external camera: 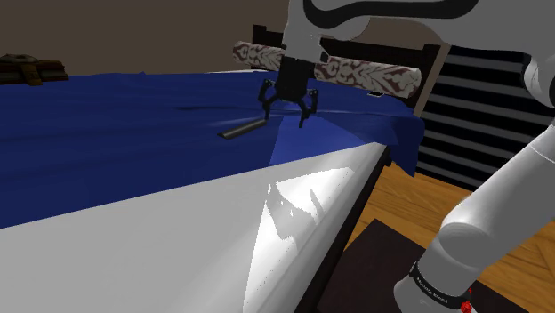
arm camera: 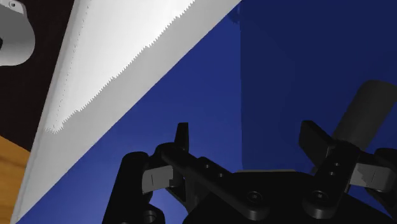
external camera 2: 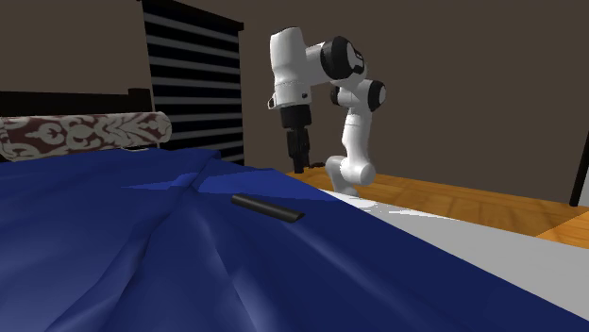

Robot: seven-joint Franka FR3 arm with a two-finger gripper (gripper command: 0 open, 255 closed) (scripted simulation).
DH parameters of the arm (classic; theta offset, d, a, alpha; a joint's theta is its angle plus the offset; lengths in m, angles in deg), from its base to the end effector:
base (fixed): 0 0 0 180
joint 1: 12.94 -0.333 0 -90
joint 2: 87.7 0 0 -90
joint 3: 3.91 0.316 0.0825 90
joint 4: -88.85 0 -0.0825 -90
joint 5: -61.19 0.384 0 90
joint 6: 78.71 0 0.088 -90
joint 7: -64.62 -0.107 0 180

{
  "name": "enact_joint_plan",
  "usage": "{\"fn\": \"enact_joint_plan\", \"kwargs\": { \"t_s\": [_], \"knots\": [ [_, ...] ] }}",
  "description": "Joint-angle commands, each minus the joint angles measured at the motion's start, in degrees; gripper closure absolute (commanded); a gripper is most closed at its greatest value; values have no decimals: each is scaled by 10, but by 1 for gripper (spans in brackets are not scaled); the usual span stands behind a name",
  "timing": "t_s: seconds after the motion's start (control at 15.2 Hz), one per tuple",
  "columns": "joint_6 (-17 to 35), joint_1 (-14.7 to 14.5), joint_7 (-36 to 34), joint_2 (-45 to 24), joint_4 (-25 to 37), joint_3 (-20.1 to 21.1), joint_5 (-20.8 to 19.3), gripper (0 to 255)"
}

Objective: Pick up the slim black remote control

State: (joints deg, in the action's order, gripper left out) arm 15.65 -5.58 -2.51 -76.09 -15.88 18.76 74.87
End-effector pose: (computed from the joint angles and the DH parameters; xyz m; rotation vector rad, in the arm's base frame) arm 0.4715 0.1721 0.6081 -2.6931 1.3492 0.1510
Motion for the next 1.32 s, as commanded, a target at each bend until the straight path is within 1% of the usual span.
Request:
{"fn": "enact_joint_plan", "kwargs": {
  "t_s": [0.0, 0.26, 0.59, 1.06, 1.19, 1.25],
  "knots": [
    [8, 2, -62, -43, 38, 14, -7, 0],
    [16, -2, -176, -141, 130, 30, -35, 0],
    [10, -25, -301, -262, 262, 27, -73, 0],
    [67, -21, -289, -252, 194, 24, -67, 0],
    [72, -21, -288, -251, 189, 24, -66, 0],
    [72, -21, -289, -251, 188, 24, -66, 255]
  ]
}}
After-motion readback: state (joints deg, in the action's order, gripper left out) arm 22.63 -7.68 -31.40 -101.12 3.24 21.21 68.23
